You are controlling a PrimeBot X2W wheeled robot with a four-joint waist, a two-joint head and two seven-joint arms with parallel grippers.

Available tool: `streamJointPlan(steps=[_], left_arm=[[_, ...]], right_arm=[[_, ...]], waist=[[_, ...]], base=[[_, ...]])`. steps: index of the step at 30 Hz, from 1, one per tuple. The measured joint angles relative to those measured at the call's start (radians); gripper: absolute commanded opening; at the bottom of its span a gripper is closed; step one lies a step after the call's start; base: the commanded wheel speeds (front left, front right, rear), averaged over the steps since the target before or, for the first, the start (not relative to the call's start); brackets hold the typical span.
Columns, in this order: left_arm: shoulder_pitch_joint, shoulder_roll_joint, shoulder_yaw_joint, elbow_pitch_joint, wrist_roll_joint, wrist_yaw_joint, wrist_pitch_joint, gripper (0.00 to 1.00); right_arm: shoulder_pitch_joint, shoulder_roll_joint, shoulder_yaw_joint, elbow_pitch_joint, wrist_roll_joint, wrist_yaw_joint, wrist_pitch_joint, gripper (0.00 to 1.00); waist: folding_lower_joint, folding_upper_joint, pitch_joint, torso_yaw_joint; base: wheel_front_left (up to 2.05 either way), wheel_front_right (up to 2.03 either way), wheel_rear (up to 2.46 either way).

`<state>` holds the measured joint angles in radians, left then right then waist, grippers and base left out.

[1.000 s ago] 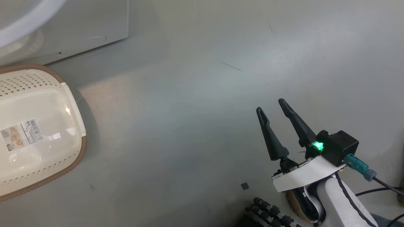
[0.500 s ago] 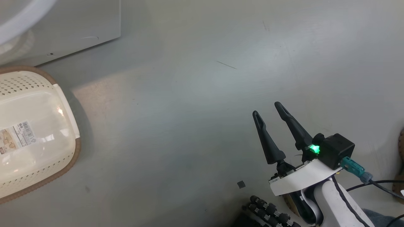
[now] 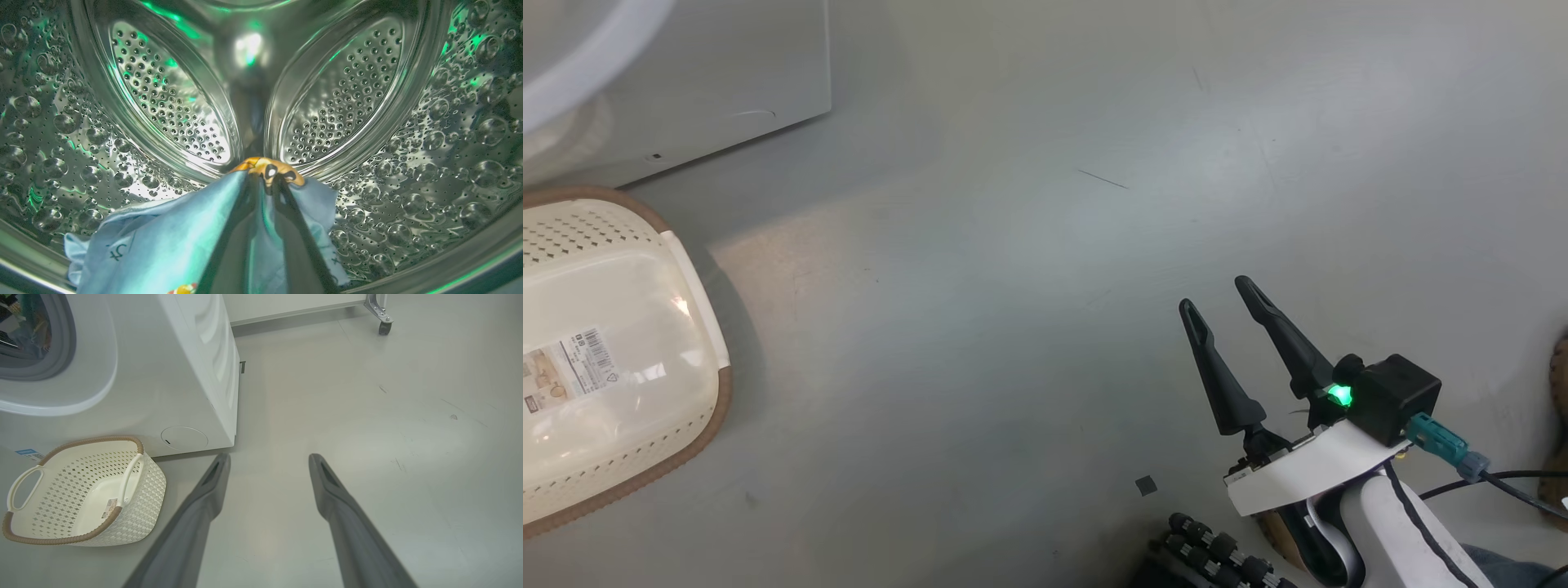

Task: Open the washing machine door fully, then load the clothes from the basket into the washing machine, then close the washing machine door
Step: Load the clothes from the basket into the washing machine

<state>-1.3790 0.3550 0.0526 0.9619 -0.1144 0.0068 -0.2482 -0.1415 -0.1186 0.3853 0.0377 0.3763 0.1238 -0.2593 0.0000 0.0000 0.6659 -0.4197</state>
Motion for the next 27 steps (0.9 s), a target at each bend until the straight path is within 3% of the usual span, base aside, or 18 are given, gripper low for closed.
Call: streamJointPlan(steps=[15,27], left_arm=[[0.002,-0.067,0.015,0.099,-0.006,0.058,0.0,1.0],[0.053,-0.139,0.019,0.15,-0.021,0.068,0.0,1.0]], right_arm=[[0.002,-0.008,-0.044,0.004,0.002,0.0,0.0,1.0],[-0.002,-0.025,-0.076,0.017,0.001,0.0,0.0,1.0]], waist=[[0.0,0.0,-0.036,0.054],[0.0,0.0,-0.097,0.125]], base=[[0.0,0.0,0.0],[0.0,0.0,0.0]])
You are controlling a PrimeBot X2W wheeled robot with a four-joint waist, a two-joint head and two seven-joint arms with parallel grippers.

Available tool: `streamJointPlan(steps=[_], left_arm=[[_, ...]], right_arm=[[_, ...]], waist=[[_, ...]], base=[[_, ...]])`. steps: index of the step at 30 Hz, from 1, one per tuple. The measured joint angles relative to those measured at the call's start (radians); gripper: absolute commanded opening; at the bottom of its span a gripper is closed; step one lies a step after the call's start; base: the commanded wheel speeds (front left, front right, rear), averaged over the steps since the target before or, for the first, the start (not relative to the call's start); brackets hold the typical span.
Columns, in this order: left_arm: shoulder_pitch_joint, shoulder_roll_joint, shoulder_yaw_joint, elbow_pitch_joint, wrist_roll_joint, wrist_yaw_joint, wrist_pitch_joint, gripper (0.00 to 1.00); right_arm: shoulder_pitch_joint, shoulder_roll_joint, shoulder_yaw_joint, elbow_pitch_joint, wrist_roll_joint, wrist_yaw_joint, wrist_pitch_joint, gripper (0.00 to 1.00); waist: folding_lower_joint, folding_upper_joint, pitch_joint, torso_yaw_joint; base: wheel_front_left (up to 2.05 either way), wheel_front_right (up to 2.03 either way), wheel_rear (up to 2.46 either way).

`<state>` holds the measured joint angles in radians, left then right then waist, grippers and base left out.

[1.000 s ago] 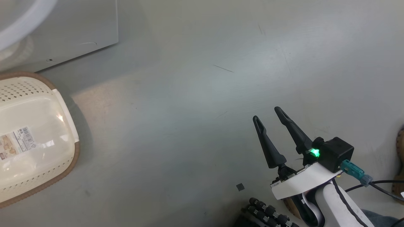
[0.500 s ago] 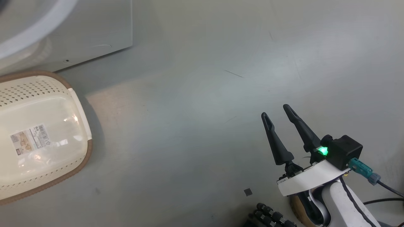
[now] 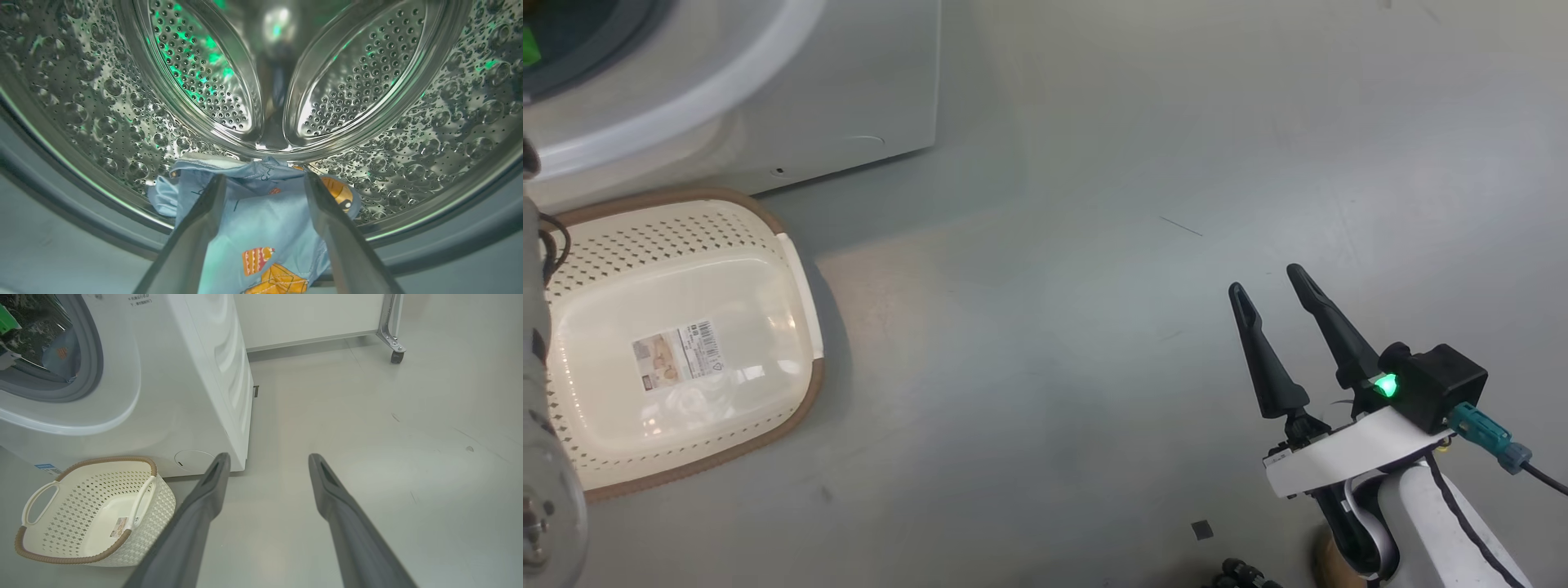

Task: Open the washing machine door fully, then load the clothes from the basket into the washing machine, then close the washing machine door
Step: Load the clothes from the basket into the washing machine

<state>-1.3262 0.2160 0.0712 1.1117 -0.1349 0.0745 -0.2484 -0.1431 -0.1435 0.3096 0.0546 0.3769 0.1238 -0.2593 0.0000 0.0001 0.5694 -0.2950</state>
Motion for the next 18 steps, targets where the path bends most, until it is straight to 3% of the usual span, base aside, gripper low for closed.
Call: streamJointPlan(steps=[12,18], left_arm=[[0.025,-0.08,-0.004,0.032,-0.017,-0.001,-0.003,1.0],[0.046,-0.119,-0.045,0.039,-0.008,-0.038,-0.003,1.0]], right_arm=[[-0.004,-0.012,-0.025,0.003,-0.003,0.0,0.0,1.0],[-0.013,-0.016,-0.047,0.0,-0.007,0.0,0.0,1.0]], waist=[[0.0,0.0,-0.05,0.08],[0.0,0.0,-0.064,0.118]], base=[[0.0,0.0,0.0],[0.0,0.0,0.0]])
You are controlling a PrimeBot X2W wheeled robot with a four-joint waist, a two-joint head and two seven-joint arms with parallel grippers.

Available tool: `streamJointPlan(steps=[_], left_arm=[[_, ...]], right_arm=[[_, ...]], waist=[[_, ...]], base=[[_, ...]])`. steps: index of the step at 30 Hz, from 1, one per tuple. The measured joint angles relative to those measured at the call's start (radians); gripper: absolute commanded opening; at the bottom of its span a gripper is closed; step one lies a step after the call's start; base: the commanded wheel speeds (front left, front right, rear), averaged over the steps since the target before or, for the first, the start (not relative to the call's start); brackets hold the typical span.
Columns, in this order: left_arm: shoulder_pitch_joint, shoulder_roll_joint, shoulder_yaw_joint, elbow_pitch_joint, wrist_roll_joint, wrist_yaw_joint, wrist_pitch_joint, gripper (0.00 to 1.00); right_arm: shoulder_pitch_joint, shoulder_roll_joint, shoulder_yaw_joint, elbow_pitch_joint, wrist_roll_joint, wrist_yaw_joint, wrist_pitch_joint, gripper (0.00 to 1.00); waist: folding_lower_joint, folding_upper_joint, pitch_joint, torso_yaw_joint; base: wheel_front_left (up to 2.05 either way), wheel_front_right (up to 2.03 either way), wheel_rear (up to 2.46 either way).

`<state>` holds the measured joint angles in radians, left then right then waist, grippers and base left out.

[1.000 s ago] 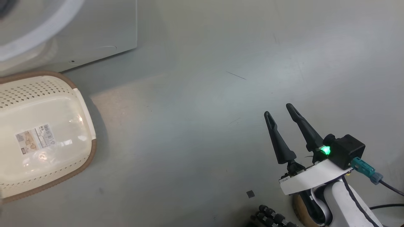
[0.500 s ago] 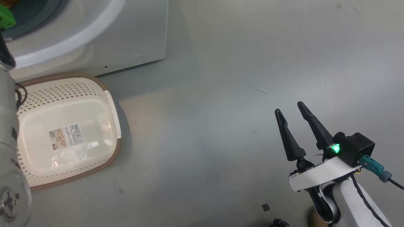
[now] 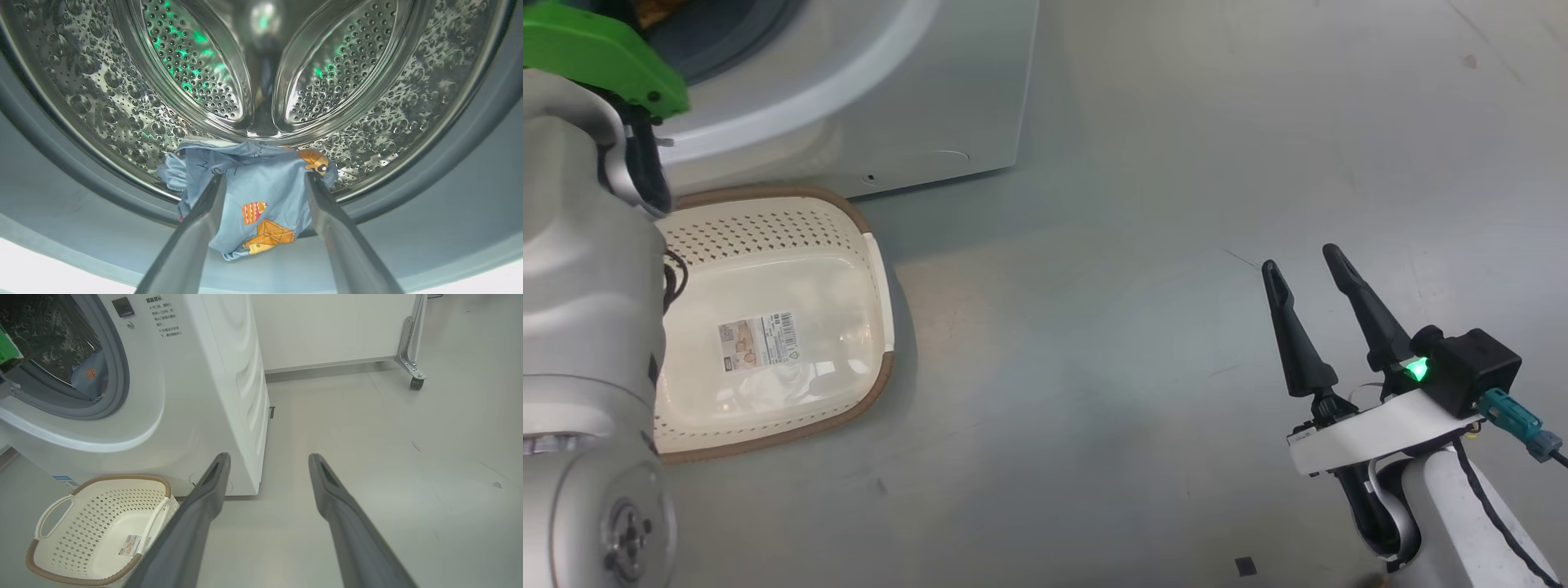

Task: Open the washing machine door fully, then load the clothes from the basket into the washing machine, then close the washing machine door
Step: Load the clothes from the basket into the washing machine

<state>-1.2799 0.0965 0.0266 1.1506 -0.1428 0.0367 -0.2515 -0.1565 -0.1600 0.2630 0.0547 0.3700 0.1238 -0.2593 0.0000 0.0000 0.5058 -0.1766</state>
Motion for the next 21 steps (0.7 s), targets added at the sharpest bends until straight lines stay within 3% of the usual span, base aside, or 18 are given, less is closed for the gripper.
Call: streamJointPlan(steps=[5,21], left_arm=[[0.046,-0.042,-0.027,-0.008,0.002,-0.032,0.0,1.0],[0.261,-0.061,-0.044,-0.172,0.001,-0.078,-0.004,1.0]], right_arm=[[-0.024,-0.013,-0.019,-0.01,-0.006,0.0,0.0,1.0],[-0.04,-0.03,-0.034,-0.019,-0.019,0.0,0.0,1.0]], waist=[[0.0,0.0,-0.009,0.041],[0.0,0.0,-0.027,0.124]], base=[[0.0,0.0,0.0],[0.0,0.0,0.0]])
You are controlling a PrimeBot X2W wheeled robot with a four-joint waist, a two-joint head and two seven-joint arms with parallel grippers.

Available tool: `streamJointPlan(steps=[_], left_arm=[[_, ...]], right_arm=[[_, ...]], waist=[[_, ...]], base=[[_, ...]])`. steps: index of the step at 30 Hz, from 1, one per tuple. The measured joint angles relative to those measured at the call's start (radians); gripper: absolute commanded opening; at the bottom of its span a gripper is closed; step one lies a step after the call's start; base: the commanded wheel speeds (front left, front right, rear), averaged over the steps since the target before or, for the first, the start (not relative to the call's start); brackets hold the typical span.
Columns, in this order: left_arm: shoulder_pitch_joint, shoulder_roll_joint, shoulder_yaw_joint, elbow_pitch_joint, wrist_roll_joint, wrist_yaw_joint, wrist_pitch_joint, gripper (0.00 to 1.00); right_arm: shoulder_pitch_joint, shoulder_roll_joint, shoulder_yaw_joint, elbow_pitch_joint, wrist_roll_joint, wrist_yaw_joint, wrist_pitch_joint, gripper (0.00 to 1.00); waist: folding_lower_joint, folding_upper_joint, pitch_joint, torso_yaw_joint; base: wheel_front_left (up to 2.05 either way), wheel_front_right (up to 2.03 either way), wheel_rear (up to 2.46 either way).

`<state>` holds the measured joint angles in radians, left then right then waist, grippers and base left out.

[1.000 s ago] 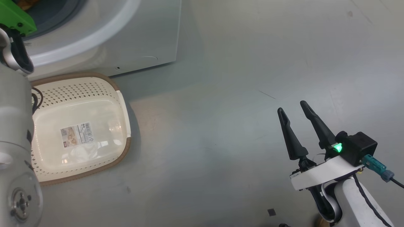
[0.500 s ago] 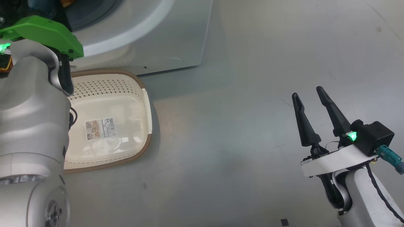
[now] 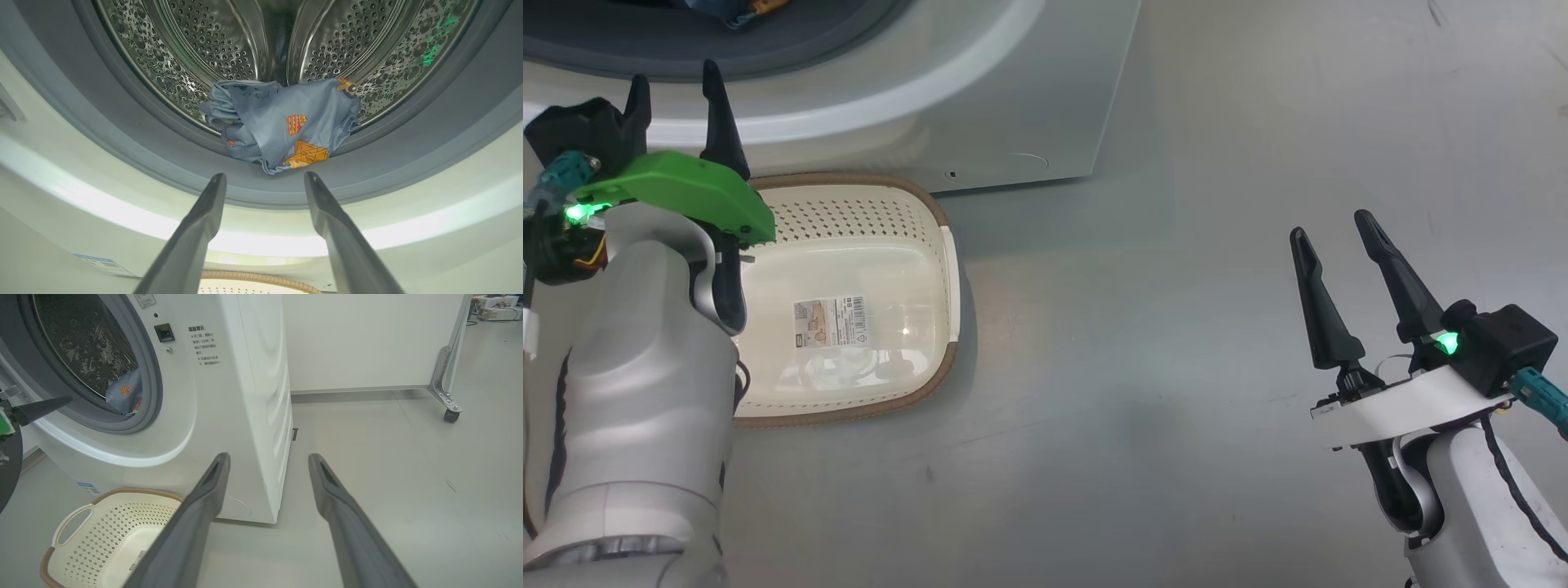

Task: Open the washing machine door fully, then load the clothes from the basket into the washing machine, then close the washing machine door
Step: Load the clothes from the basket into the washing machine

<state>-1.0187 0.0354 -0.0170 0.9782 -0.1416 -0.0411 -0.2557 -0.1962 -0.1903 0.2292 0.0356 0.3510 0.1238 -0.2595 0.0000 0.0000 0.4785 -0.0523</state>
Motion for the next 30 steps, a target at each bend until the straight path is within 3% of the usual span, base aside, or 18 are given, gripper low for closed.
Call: streamJointPlan(steps=[30], left_arm=[[0.457,-0.005,-0.021,-0.459,-0.017,-0.01,0.0,1.0]], right_arm=[[0.008,-0.012,-0.004,-0.005,-0.007,0.0,0.0,1.0]], waist=[[0.0,0.0,-0.03,0.025]], base=[[0.0,0.0,0.0]])
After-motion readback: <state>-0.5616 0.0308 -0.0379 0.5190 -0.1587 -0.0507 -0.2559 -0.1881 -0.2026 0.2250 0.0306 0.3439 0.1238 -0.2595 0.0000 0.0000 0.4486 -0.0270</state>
